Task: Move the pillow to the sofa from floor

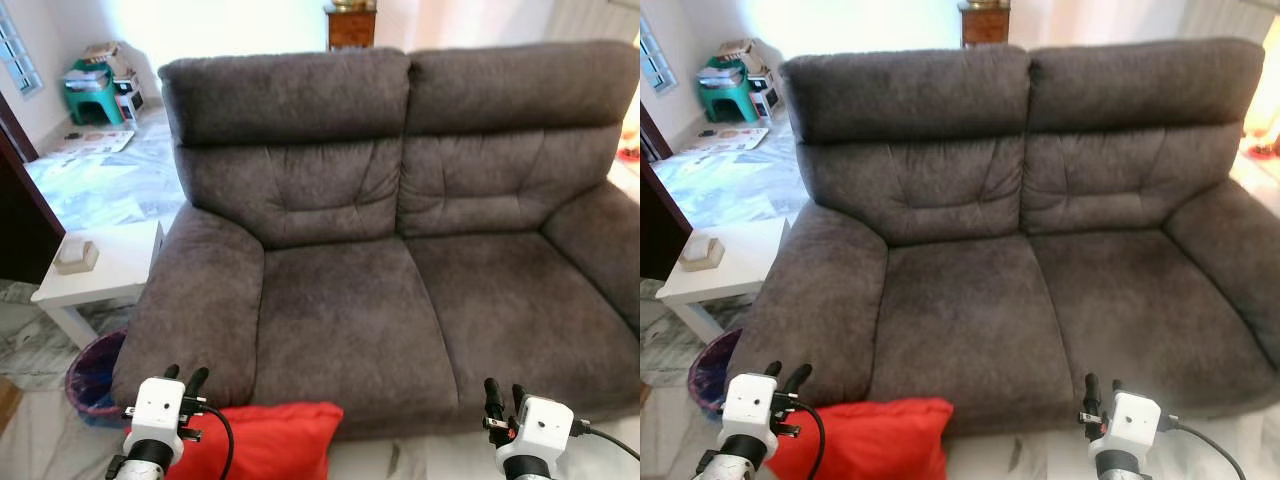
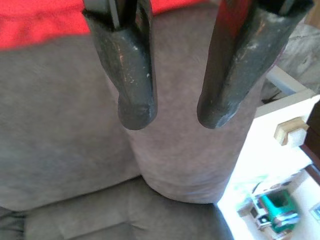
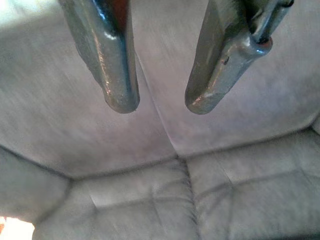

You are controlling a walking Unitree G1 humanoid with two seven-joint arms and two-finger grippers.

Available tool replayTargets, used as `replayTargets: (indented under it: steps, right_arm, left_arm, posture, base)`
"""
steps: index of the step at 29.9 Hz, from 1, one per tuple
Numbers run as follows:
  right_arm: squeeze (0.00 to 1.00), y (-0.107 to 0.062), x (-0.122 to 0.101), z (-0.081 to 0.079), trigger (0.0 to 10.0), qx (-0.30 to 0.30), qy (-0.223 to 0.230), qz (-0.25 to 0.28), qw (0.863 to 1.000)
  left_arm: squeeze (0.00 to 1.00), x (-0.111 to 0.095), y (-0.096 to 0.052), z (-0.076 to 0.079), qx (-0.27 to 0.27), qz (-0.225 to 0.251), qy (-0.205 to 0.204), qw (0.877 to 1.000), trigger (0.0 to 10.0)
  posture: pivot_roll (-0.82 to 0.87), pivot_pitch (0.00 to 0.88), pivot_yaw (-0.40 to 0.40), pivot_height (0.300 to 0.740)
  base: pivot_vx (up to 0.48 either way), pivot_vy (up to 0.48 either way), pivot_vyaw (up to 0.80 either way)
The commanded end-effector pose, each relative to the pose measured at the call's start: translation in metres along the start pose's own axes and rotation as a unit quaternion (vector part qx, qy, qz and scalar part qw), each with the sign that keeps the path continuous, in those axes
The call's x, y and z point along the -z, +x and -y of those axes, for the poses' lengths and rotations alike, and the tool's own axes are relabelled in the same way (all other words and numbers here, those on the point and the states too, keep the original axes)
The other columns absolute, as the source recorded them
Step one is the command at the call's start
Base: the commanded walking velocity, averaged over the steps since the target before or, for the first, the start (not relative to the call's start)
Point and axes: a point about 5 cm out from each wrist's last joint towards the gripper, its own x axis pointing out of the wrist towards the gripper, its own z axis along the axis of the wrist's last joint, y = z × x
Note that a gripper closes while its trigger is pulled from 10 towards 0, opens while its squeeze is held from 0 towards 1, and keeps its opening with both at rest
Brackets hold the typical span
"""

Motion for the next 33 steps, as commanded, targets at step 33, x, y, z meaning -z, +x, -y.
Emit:
replayTargets:
  steps: [33]
  right_arm:
    - [0.0, 0.0043, -0.0022, -0.006, 10.0, -0.028, 0.003, -0.006, 1.0]
  left_arm:
    - [0.0, 0.0152, -0.0032, -0.0062, -0.012, -0.027, -0.009, 1.0, 10.0]
  posture:
    - [0.0, 0.073, 0.01, 0.74]
  base:
    - [0.0, 0.0, 0.6]
